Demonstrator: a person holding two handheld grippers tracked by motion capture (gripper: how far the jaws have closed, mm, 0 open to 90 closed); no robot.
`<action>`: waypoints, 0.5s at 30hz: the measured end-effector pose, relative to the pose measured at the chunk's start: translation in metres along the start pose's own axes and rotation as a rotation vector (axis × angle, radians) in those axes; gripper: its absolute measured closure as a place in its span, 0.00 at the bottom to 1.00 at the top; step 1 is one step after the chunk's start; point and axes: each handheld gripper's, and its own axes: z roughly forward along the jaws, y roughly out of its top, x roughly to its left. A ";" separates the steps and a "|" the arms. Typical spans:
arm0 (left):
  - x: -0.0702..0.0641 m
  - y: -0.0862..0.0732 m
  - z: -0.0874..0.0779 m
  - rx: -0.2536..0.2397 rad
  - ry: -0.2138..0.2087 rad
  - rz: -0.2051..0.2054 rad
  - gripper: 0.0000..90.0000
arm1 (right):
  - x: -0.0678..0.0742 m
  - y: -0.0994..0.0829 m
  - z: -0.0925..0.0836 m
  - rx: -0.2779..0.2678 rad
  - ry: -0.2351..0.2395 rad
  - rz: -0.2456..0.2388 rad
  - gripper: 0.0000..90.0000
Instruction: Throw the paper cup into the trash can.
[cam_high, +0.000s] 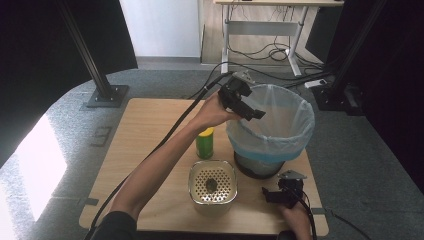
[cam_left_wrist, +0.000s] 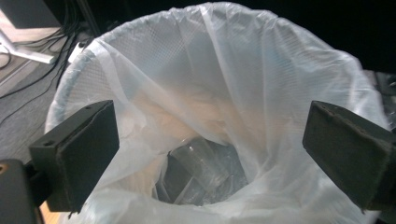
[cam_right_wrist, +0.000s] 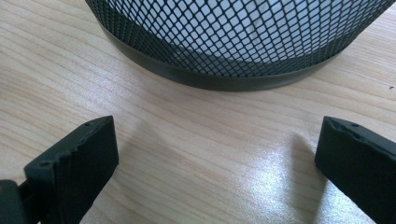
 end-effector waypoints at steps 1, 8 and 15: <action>0.001 -0.001 -0.004 -0.005 -0.001 -0.001 0.03 | 0.000 0.000 0.000 0.000 0.000 -0.001 0.00; 0.009 -0.011 -0.031 -0.033 0.028 -0.009 0.02 | 0.000 0.000 0.000 0.000 0.000 0.000 0.00; 0.016 -0.022 -0.048 -0.058 0.042 -0.029 0.01 | 0.000 0.000 0.000 0.000 0.000 0.000 0.00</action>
